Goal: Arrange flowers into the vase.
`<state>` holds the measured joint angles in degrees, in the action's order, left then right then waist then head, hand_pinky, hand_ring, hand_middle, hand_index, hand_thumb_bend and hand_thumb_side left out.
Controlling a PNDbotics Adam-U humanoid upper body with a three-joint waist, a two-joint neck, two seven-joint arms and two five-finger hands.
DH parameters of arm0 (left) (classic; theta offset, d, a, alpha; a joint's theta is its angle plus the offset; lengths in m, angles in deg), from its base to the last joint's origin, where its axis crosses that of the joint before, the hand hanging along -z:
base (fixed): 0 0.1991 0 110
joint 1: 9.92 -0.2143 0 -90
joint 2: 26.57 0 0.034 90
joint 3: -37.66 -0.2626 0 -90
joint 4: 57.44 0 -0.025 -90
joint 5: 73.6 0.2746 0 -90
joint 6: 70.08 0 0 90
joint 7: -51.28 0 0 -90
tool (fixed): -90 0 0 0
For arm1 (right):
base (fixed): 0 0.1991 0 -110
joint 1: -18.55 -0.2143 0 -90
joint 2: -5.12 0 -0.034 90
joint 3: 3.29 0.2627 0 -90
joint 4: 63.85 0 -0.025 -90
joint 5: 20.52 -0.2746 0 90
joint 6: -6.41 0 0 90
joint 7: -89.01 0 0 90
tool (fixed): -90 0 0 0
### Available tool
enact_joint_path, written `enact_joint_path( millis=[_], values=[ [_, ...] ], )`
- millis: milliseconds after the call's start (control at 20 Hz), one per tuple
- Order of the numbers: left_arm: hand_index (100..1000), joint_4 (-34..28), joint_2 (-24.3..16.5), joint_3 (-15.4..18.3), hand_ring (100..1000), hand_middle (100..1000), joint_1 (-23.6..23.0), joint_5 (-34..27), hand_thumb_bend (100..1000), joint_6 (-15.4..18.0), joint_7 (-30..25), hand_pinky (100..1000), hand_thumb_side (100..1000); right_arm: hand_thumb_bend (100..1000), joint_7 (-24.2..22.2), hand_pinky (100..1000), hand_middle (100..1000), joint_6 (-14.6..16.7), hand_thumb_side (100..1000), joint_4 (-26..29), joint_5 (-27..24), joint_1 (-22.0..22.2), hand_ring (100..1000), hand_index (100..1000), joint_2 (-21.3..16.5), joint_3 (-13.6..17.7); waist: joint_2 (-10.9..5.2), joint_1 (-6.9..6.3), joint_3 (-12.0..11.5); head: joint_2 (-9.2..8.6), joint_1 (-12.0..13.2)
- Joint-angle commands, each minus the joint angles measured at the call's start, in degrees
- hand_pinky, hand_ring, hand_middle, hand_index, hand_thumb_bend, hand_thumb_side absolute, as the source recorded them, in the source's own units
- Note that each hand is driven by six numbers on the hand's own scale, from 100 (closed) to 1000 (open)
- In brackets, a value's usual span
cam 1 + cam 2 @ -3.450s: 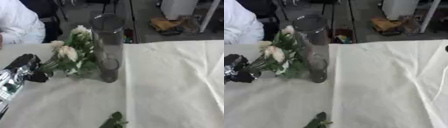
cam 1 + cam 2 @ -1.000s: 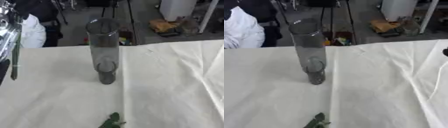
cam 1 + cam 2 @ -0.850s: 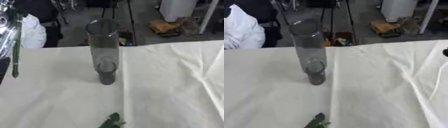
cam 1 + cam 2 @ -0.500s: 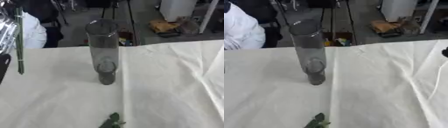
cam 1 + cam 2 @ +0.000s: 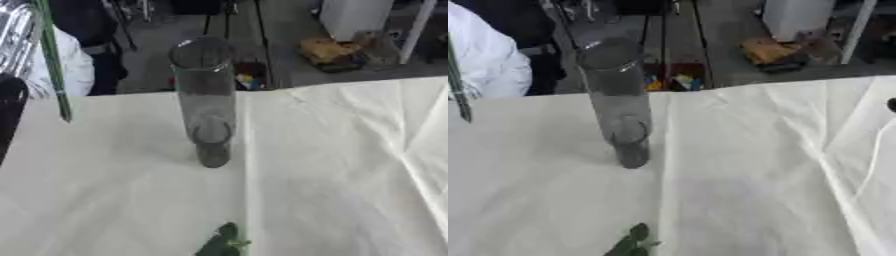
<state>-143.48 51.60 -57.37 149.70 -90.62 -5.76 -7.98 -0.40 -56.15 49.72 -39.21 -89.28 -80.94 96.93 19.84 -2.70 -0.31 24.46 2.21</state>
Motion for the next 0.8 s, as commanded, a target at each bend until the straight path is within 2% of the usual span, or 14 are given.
enact_joint_path(
  millis=[50, 250, 600, 800],
  values=[
    [100, -2.29, -0.55, 0.56, 100, 100, 1.81, -0.73, 184, 2.46, 2.73, 100, 326, 100, -0.27, 787, 419, 0.04, 851, 1.03, -0.31, -0.29, 736, 866, -1.41, 0.07, -1.54, 0.07, 0.21, -0.10, 0.42],
    [100, -4.01, -0.28, -0.11, 100, 100, 2.03, -1.65, 190, 4.95, 4.58, 100, 326, 100, -0.46, 787, 419, 0.02, 851, 1.03, -0.35, -0.26, 736, 866, -1.43, -0.02, -1.50, 0.02, 0.41, -0.34, 0.48],
    [100, -2.14, 0.89, 0.36, 100, 100, 3.84, -6.93, 193, 5.45, 6.64, 100, 342, 100, -0.72, 787, 419, -0.12, 851, 1.03, -0.63, -0.17, 737, 866, -1.61, -0.23, -1.75, -0.23, 0.57, -0.21, 0.67],
    [100, 0.11, 0.69, 0.96, 100, 100, 5.38, -9.77, 200, 5.91, 8.32, 100, 347, 100, -0.82, 785, 421, -0.01, 850, 1.03, -0.70, 0.30, 735, 865, -2.05, -0.31, -2.49, -0.57, 0.65, 0.79, 0.74]
  ],
)
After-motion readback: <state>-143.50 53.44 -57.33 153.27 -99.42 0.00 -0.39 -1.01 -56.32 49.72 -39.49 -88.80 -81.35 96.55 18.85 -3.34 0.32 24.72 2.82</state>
